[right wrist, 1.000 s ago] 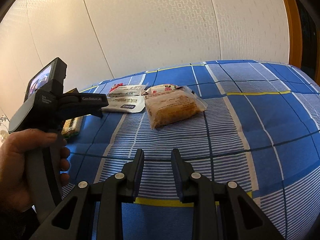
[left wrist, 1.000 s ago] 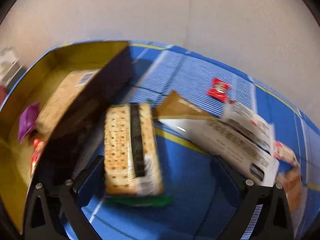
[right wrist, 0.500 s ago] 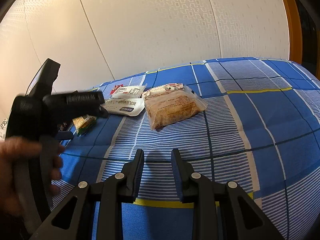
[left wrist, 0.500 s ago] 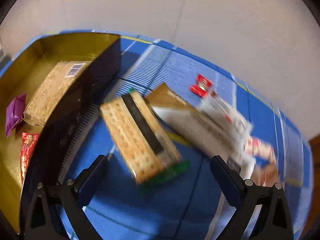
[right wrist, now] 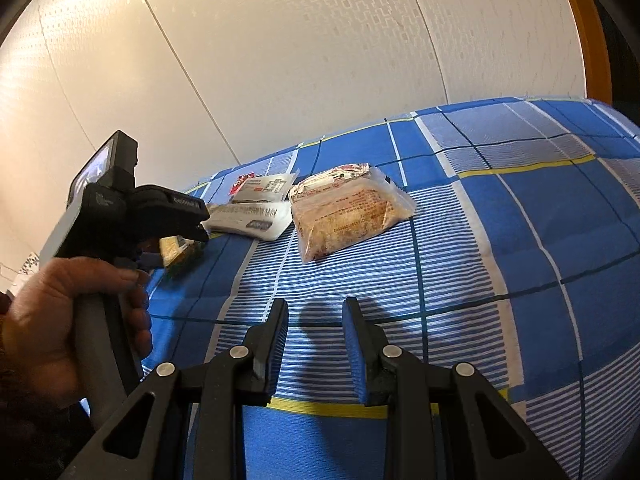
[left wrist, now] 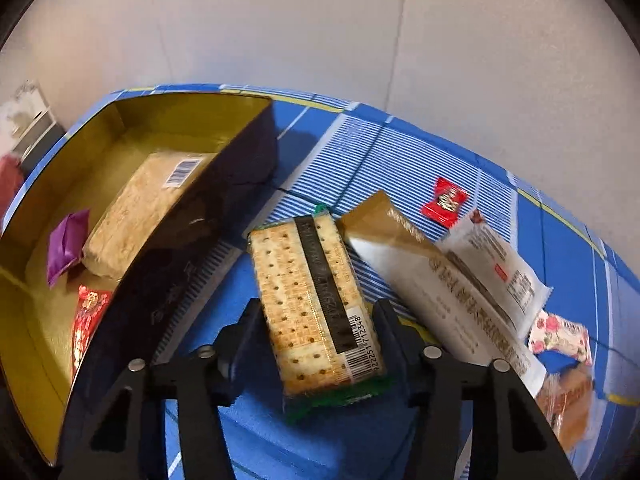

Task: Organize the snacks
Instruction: 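Grasp the green-wrapped biscuit pack with the left tool while the right tool moves toward the snacks, then reach the right tool to the white-and-gold milk powder stick while the left tool holds the biscuit pack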

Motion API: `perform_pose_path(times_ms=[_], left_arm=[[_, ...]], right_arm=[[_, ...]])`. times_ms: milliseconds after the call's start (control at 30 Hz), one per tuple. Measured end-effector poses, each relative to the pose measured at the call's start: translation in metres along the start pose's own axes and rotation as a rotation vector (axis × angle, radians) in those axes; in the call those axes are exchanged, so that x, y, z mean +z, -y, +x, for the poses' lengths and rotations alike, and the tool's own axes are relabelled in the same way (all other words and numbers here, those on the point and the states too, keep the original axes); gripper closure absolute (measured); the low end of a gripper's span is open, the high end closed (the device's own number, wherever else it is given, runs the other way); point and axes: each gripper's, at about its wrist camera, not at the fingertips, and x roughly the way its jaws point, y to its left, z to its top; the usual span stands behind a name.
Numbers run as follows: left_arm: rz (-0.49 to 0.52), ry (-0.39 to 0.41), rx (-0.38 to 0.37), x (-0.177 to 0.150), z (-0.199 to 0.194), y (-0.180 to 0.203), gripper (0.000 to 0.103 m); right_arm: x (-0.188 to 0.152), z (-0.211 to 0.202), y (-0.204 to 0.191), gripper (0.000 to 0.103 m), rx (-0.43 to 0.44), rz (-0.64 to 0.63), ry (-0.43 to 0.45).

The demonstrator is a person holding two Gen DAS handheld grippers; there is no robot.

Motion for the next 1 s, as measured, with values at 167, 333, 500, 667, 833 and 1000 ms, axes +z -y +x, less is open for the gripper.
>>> perform_pose_path(times_ms=[167, 333, 500, 667, 833, 1000], left_arm=[[0.115, 0.050, -0.094, -0.025, -0.015, -0.006, 0.050], [0.282, 0.085, -0.234, -0.055, -0.032, -0.016, 0.053], [0.433, 0.086, -0.388, -0.082, -0.050, -0.036, 0.053], [0.412, 0.043, -0.494, -0.087, -0.054, -0.056, 0.026], [0.413, 0.021, -0.490, -0.081, -0.051, -0.052, 0.024], [0.436, 0.050, -0.439, -0.077, -0.046, -0.047, 0.026]], right_arm=[[0.001, 0.000, 0.005, 0.075, 0.027, 0.030, -0.008], [0.001, 0.000, 0.006, 0.075, 0.028, 0.048, -0.012], [0.003, 0.000, 0.004, 0.075, 0.020, 0.054, -0.010], [0.001, -0.003, 0.000, 0.075, -0.004, 0.048, -0.005], [0.001, -0.002, -0.006, 0.075, -0.044, 0.029, -0.013], [0.013, -0.003, 0.000, 0.075, -0.098, 0.100, -0.050]])
